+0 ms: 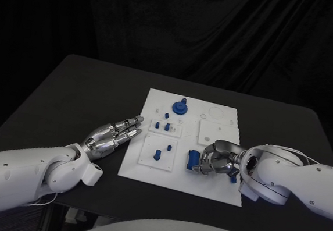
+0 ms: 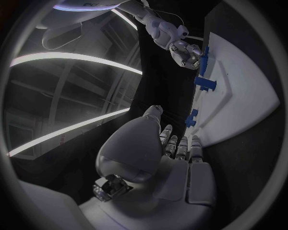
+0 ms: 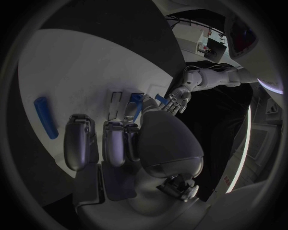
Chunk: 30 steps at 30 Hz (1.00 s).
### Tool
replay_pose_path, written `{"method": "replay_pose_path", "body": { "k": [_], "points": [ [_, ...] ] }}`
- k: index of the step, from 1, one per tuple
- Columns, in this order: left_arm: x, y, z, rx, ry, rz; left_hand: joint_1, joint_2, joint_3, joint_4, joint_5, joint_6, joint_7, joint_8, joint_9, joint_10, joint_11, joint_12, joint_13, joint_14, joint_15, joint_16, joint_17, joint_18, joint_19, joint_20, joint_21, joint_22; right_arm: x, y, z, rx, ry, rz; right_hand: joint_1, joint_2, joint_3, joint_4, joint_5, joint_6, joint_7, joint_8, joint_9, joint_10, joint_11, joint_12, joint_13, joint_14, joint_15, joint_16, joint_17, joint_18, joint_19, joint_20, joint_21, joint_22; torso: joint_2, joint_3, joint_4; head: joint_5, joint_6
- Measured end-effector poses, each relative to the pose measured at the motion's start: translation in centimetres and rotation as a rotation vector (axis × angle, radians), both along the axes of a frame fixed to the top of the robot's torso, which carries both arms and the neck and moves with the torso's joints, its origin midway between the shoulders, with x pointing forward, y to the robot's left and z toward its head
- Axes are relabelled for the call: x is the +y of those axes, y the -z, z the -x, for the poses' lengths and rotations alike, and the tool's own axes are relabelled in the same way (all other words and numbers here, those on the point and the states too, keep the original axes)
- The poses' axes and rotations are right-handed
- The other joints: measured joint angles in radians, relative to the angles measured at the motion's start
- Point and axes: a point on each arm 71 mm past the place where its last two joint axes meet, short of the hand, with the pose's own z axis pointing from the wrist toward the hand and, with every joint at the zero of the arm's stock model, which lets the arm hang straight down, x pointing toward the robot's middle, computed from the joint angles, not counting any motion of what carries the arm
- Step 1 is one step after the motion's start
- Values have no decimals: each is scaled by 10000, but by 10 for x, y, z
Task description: Assemble the parts on the task board
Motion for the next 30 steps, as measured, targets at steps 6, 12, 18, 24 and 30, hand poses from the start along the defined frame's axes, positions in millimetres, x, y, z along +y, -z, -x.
{"method": "replay_pose_path", "body": {
  "k": [6, 12, 18, 24, 30],
  "points": [
    [0, 0, 0, 4, 3, 5, 0, 0, 0, 0, 0, 53, 53, 0, 0, 4, 76, 0, -1, 0, 0, 0, 2, 1, 0, 0, 0, 0, 1, 5, 3, 268, -157, 106, -39, -55, -280, 142, -1597, -32, 31, -58, 0, 0, 0, -1, -2, 0, 0, -39, 0, 1, 0, 0, -76, 0, 0, -1, 0, 24, 0],
    [0, 0, 0, 7, 5, 8, 0, 0, 0, 0, 0, 53, 53, 0, -1, 4, 76, 0, -1, 0, 0, 0, 4, 0, 0, 0, 0, 0, 0, 9, 5, 465, -246, 196, -260, -66, -501, 254, -2558, -65, 65, -58, 49, 0, 0, -2, -6, 0, 0, -39, 0, 1, 0, 0, -132, 0, -10, -5, 0, 35, 0],
    [1, 0, 1, 13, -7, 1, 0, 0, 29, -29, 0, 53, 53, 0, -2, 4, 76, 0, 9, 0, 0, 0, 6, 0, 0, 0, 0, 0, -8, 6, 10, 475, -125, 176, -392, -94, -580, 332, -2665, -101, 102, -100, 49, 0, 0, -2, -8, 0, 1, -39, 0, 1, 0, 0, -132, 0, -15, -5, 0, 50, 0],
    [2, 0, 1, 15, -23, -11, 0, 0, 29, -29, 0, 53, 53, -1, -2, 3, 75, 0, 8, 0, 0, 0, 6, 1, 0, 0, 0, 0, -21, -13, 10, 83, 170, 114, -999, 199, -740, 462, -2635, -101, 101, -430, -193, 32, 38, -2, -9, 0, 1, -39, 0, 1, 0, 1, -132, 0, -15, -6, 0, 63, 0],
    [3, 0, 1, 17, -25, -10, 0, 0, 29, -29, 0, 53, 53, -1, -3, 24, 95, 0, 8, 0, -1, 0, 7, 1, 0, 0, 0, -1, -44, -43, 2, -631, 788, 244, -1603, 669, -902, 460, -1684, -12, 191, -935, -647, 1, 75, -2, -9, -11, 66, -39, 0, 1, 35, 36, -132, 0, -17, -9, -4, 87, 0]
  ]
}}
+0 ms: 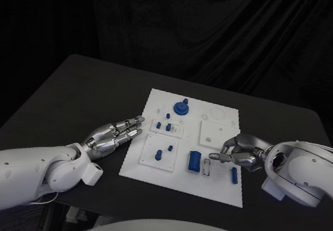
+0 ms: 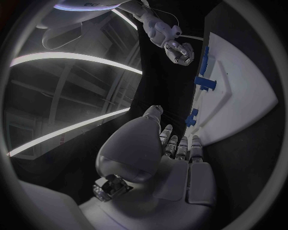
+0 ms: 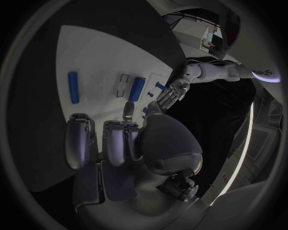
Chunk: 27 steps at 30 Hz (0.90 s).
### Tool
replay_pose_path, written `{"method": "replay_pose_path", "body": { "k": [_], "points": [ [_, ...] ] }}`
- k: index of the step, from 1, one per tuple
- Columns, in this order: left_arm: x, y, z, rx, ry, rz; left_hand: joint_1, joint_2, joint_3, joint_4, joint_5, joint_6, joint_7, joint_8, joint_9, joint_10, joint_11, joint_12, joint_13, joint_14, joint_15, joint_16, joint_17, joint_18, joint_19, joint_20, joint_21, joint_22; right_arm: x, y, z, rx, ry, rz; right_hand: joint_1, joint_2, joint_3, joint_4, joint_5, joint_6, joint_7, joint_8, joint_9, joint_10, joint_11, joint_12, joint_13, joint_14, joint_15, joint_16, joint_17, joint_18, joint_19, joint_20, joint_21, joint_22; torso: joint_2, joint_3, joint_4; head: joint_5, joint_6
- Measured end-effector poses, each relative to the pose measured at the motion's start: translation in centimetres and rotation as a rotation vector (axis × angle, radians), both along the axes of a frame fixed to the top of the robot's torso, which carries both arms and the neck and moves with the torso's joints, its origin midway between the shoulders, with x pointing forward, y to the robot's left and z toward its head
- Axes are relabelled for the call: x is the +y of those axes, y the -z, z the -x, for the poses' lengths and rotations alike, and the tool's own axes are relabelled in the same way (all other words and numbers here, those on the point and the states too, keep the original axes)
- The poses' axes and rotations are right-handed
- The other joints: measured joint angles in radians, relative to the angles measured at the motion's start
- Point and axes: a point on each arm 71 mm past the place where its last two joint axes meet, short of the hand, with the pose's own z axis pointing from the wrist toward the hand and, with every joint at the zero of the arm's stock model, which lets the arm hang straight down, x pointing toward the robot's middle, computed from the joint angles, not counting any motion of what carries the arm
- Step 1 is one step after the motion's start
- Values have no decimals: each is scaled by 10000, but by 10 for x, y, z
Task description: Assemble the parts on the task board
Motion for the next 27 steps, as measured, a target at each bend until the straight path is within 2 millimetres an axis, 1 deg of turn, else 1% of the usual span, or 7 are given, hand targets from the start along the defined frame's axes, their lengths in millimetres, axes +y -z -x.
{"method": "replay_pose_path", "body": {
  "k": [2, 6, 8, 13, 17, 21, 27],
  "points": [
    [0, 0, 0, 1, 4, 4, 0, 0, 15, -15, 0, 0, 0, 0, 2, 9, 9, 0, 0, 0, 0, 0, -1, 0, 0, 0, 0, -1, -8, -5, -1, -131, 225, 89, -123, 123, -88, 17, 591, 79, 43, -212, -193, 33, 32, 0, 0, 0, 0, 0, 0, 0, -13, 13, 0, 0, -3, -1, -3, 4, 0],
    [-1, 0, 1, 4, 13, 17, -52, -52, 28, -28, 0, 0, 0, 0, 7, 9, 9, 0, 5, 0, 0, 0, -3, 0, 0, 0, 0, 3, -26, -11, -3, -279, 737, 386, -142, 150, -93, 12, 1552, 203, 57, -606, -526, 0, 66, 0, -1, 0, 0, 0, 0, 0, -36, 36, 0, 0, -5, -1, 4, -24, 0],
    [-1, -1, 1, 6, 19, 25, -53, -53, 70, -70, 0, 0, 0, 0, 7, 9, 9, 0, 9, 0, 0, 0, -6, 0, 0, 0, 0, 13, -35, -10, -4, -273, 957, 611, -30, 207, -93, 12, 2097, 203, 57, -886, -739, 26, 97, 0, -1, -1, 72, 0, 0, 0, -36, 36, 0, 0, -6, -2, 10, -35, 0],
    [-1, 0, 1, 6, 12, 17, -53, -53, 68, -69, 0, 0, 0, 0, 6, 9, 8, 0, 9, 0, 0, 0, -9, 0, 0, 0, 0, 14, -46, -3, 0, -111, 1179, 1214, 630, -32, -35, -47, 3057, 327, 181, -1509, -1257, 33, 177, 0, 4, -2, 146, 0, 0, 1, -36, 108, 58, 0, -12, -10, 15, -92, 0],
    [-2, 0, 1, 3, 21, 20, -53, -53, 68, -68, 0, 0, 0, 0, 6, 9, 8, 0, 8, 0, 0, 0, -9, -1, 0, 0, 0, 13, -52, 10, 7, 63, 1165, 1875, 731, -91, -5, -17, 3211, 396, 250, -1601, -1377, 33, 178, 1, 5, -2, 146, 0, 0, 0, -36, 108, 58, 0, -12, -9, 17, -164, 0],
    [-2, 0, 0, 1, 20, 16, -53, -53, 68, -68, 0, 0, 0, 0, 6, 9, 8, 0, 7, 0, 0, 0, -8, -1, 0, 0, 0, 14, -55, 17, 10, 7, 1033, 2470, 758, -118, -5, -17, 3211, 426, 219, -1602, -1417, 33, 177, 0, 5, -2, 146, -37, 0, 1, -36, 108, 58, 0, -7, -9, 22, -221, 0],
    [-2, 0, 0, -4, 14, 12, -53, -53, 68, -68, 0, 0, 0, 0, 5, 9, 8, 0, 7, 0, 0, 0, -7, -1, 0, 0, 0, 13, -55, 26, 12, -81, 799, 3092, 783, -143, -5, -17, 3122, 468, 250, -1724, -1493, -3, 213, 1, 4, -2, 146, -37, 0, 1, -16, 128, 58, 0, 7, -5, 4, -221, 0]
  ]
}}
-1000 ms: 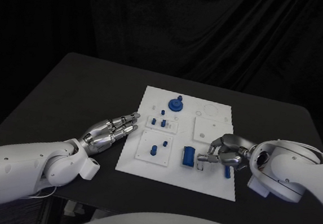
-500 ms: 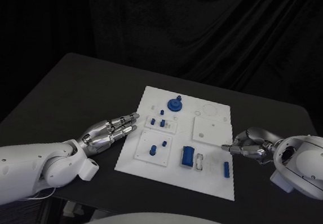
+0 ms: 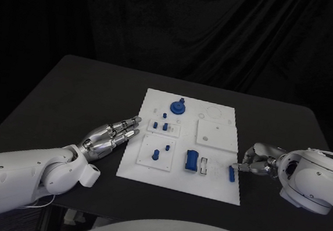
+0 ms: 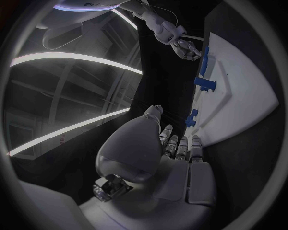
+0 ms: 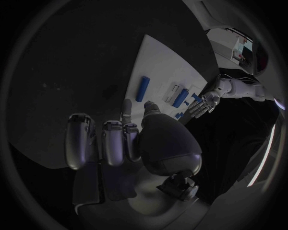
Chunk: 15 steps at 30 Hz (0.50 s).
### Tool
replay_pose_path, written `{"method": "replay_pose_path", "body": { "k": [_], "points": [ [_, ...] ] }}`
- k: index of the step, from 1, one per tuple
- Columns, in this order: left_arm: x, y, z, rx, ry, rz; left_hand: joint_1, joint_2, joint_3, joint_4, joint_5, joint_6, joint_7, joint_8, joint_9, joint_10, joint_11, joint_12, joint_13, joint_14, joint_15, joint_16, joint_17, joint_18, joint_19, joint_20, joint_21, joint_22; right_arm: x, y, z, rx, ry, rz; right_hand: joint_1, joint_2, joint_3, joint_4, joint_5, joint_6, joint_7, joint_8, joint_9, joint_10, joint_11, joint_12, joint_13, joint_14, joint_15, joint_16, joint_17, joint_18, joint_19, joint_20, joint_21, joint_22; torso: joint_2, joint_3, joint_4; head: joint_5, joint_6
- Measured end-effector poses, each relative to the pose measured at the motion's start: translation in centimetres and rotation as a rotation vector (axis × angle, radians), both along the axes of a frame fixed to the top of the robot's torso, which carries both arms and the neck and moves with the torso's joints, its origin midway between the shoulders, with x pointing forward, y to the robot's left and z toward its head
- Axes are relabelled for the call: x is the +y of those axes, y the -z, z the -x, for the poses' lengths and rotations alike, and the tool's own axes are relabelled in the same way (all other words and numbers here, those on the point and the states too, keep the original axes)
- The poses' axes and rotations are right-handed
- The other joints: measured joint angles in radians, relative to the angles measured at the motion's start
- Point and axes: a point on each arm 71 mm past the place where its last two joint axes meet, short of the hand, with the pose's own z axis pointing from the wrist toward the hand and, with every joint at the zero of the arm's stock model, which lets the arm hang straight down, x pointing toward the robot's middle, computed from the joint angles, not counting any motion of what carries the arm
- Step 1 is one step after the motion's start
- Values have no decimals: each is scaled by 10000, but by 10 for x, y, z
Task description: Assemble the parts on the task board
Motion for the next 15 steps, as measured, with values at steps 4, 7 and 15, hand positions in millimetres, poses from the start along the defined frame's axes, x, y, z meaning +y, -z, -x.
{"method": "replay_pose_path", "body": {
  "k": [4, 7, 15],
  "points": [
    [0, 0, 0, -1, 2, 1, 0, 0, 0, 0, 0, 0, 0, 0, 0, 0, 0, 0, -1, 0, 0, 0, 1, 0, 0, 0, 0, 0, 2, 4, 1, 18, -143, 195, 0, 0, 0, 0, -86, 0, 0, -70, -73, 0, 0, 0, 0, 0, 0, 0, 0, 1, 14, 14, 0, 0, -1, 3, -7, -10, 0],
    [0, 0, 0, -1, 4, 2, 0, 0, 0, 0, 0, 0, 0, 0, -1, 0, 0, 0, -1, 0, 0, 0, 2, 1, 0, 0, 0, -1, 5, 7, 1, 38, -238, 282, -1, 0, 0, 0, -135, 0, 0, -112, -110, 0, 0, 0, 0, 0, 0, 0, 0, -1, 14, 14, 0, 0, -3, 9, -10, 9, 0],
    [0, 0, 0, 1, -7, -9, 0, 0, 28, -28, 0, 0, 0, 0, -1, 0, -1, 0, -2, 0, 0, 0, 5, 1, 0, 0, 0, -2, 9, 11, 0, 98, -474, 413, -1, 0, 0, 0, -200, 88, 89, -714, -551, 20, 126, 0, -2, 27, 97, 0, 0, 0, 14, 87, 0, 0, -9, 8, -9, 23, 0]
  ]
}}
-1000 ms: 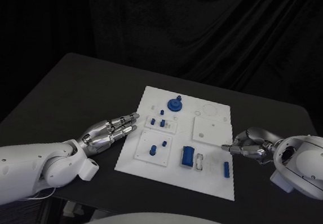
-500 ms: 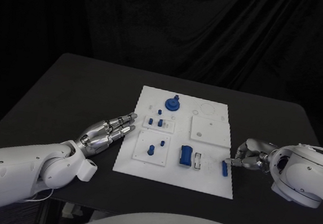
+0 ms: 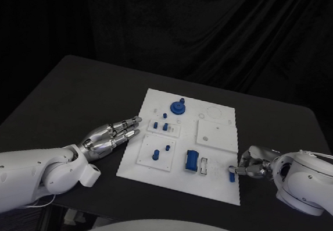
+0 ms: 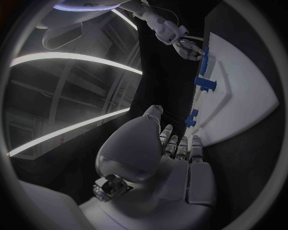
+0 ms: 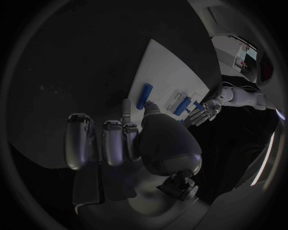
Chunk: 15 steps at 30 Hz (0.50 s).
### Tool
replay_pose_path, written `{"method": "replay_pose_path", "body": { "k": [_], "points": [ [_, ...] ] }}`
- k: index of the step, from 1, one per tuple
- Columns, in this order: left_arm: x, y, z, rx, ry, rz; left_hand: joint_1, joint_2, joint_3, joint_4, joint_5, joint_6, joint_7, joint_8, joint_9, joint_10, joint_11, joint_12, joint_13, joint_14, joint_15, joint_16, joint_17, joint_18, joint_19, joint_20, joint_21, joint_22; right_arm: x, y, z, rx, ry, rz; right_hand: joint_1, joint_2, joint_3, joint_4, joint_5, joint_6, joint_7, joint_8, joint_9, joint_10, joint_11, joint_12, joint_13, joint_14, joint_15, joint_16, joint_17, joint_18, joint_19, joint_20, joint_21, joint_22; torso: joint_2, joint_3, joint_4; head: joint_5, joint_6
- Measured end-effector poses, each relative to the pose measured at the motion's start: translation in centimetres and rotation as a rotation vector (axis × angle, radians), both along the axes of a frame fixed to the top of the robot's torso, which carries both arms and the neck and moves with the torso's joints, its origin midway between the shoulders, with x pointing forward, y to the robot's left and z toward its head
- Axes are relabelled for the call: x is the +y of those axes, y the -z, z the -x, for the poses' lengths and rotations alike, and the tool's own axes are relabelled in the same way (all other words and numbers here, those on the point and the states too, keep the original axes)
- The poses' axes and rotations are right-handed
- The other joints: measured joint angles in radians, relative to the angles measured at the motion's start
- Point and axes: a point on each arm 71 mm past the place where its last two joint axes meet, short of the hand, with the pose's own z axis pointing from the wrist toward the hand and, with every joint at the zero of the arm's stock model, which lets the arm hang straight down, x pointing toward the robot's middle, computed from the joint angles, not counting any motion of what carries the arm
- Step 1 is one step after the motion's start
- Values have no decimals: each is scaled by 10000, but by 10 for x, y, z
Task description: Assemble the parts on the task board
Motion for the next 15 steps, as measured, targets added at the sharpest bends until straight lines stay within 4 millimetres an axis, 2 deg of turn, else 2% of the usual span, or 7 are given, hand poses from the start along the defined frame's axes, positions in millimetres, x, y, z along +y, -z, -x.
{"method": "replay_pose_path", "body": {
  "k": [4, 8, 11, 15],
  "points": [
    [0, 0, 0, 0, -2, -1, 0, 0, 0, 0, 0, 0, 0, 0, 0, 0, 0, 0, 0, 0, 0, 0, 1, 0, 0, 0, 0, 0, 4, 2, 0, 53, -129, 25, 19, 19, 68, -13, 0, 37, 37, -184, -150, 1, 1, 0, -1, -34, 34, 0, 0, 0, -36, 36, 0, 0, 1, 0, 3, -10, 0],
    [0, 0, 0, -2, 5, 5, 0, 0, 0, 0, 0, 0, 0, 0, -1, 0, 0, 0, -1, 0, 0, 0, 1, 0, 0, 0, 0, -1, 8, 3, -2, 57, -243, 20, 339, -43, 171, -116, 60, 126, 123, -330, -283, 1, 1, 2, 9, -35, 34, 0, 0, 0, -36, 36, 0, 0, 1, 0, 7, -17, 0],
    [-1, 0, 0, -2, 12, 9, 0, 0, 0, 0, 0, 0, 0, 0, -1, 0, 0, 0, -1, 0, 0, 0, 1, 0, 0, 0, 0, -1, 10, 4, -3, 35, -309, 22, 632, -92, 309, -198, 344, 218, 73, -423, -297, 0, 4, 14, 26, -35, 35, 0, 0, 0, -36, 36, 0, 0, 1, 0, 11, -35, 0],
    [-1, 0, 0, -1, 16, 12, 0, 0, 0, 0, 0, 0, 0, 0, -1, 0, 0, 0, -1, 0, 0, 0, 3, 0, 0, 0, 0, -1, 14, 5, -5, 12, -394, -2, 1066, -188, 567, -346, 1067, 330, 75, -473, -206, -16, 22, 52, 27, -36, 37, -36, 0, 1, -36, 36, 0, 0, 4, -2, 12, -16, 0]
  ]
}}
